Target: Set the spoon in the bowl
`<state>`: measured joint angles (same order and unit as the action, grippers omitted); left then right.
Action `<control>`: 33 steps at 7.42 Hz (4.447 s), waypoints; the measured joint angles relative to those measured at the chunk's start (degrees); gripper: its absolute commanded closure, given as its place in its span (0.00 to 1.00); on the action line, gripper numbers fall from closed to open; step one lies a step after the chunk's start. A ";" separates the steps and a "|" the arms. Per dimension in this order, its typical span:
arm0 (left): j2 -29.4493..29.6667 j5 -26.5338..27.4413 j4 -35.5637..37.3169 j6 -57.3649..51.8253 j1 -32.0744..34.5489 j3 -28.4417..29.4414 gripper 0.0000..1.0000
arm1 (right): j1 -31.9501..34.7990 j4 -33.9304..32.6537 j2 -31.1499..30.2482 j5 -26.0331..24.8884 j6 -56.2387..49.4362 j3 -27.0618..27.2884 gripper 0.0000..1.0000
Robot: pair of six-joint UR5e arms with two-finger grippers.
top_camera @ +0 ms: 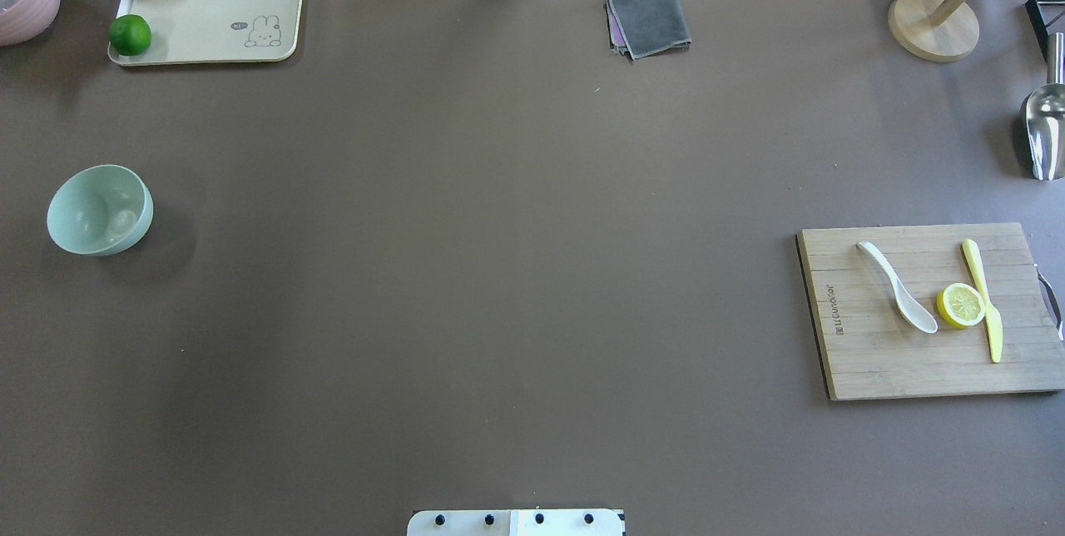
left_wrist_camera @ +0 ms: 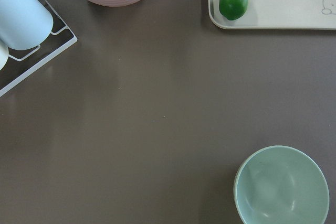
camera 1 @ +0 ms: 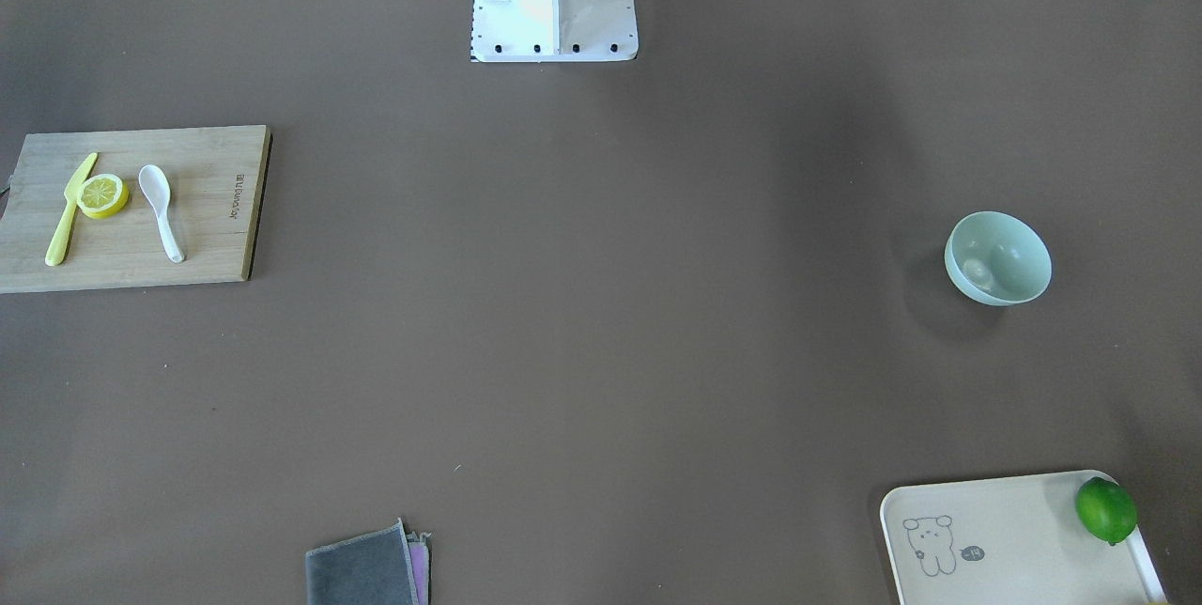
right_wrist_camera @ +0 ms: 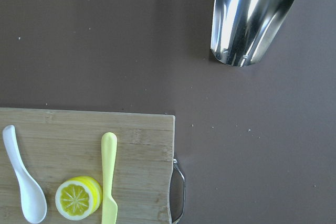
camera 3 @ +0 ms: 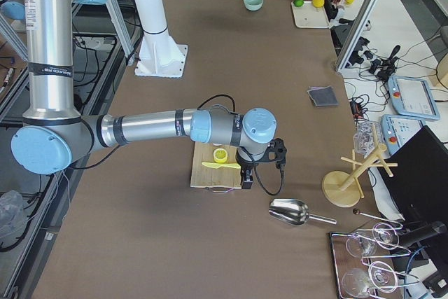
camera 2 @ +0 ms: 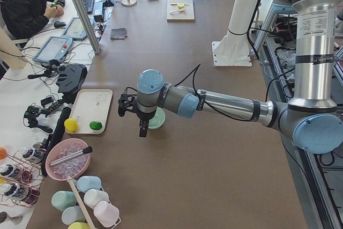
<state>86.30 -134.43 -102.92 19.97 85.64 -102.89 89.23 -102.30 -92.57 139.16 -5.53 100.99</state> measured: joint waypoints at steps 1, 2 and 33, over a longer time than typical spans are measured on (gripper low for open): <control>-0.10 0.07 0.00 -0.01 -0.02 0.12 0.02 | 0.20 0.00 -0.17 -0.63 0.00 -0.13 0.00; -0.18 0.18 0.00 -0.02 -0.03 0.28 0.02 | 0.28 0.00 -0.35 -1.41 -0.02 -0.23 0.00; 5.61 1.73 -31.13 6.10 -17.86 20.62 0.02 | 0.24 6.47 1.00 3.84 0.37 1.30 0.00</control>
<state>91.91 -132.71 -134.04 26.07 67.79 -82.26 89.47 -95.83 -91.58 143.00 -5.17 102.28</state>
